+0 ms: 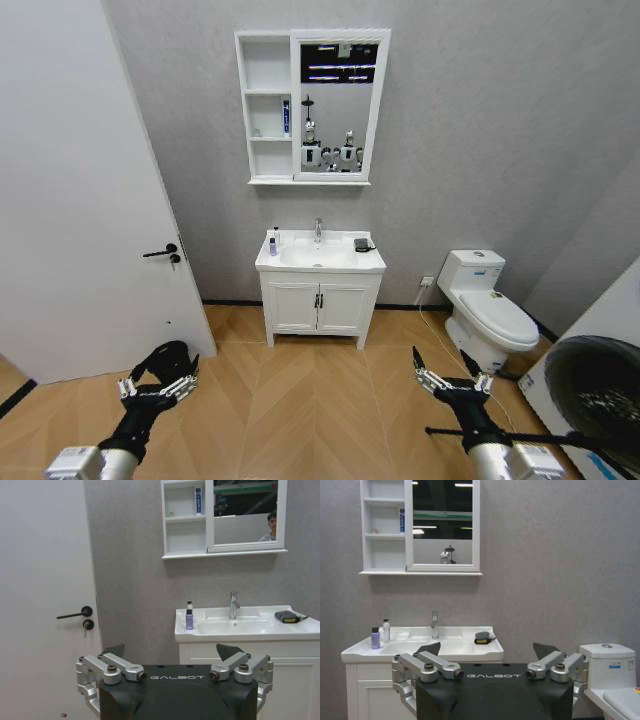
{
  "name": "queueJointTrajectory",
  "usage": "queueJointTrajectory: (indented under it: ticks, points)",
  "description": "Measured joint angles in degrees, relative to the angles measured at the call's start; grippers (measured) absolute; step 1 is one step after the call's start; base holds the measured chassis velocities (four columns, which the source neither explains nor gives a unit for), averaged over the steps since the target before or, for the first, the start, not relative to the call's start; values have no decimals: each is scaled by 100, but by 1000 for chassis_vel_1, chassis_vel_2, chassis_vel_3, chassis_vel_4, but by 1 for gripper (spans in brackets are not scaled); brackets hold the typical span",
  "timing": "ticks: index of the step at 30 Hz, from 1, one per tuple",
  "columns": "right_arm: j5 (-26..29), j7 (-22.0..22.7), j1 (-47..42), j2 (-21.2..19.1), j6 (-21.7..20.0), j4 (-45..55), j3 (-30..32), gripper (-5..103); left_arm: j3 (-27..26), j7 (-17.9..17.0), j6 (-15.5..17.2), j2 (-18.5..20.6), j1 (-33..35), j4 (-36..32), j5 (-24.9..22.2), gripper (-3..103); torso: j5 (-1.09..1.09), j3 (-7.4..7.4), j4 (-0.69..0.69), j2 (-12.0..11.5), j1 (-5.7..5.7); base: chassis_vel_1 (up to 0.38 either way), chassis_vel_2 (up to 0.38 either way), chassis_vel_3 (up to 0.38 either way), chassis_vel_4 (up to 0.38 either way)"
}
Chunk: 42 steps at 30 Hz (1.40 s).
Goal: Move facial cleanser and shampoo from washbasin to cabinet, then wipe washbasin with towel.
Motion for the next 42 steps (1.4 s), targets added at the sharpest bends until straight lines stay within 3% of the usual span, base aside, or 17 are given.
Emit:
queueJointTrajectory:
  ticks: [42]
  points:
    - [-343, -32, -113, 164, 207, -50, -81, 100, 78, 58, -48, -71, -2, 84, 80, 100, 2, 0, 1, 0, -1, -83, 83, 87, -84]
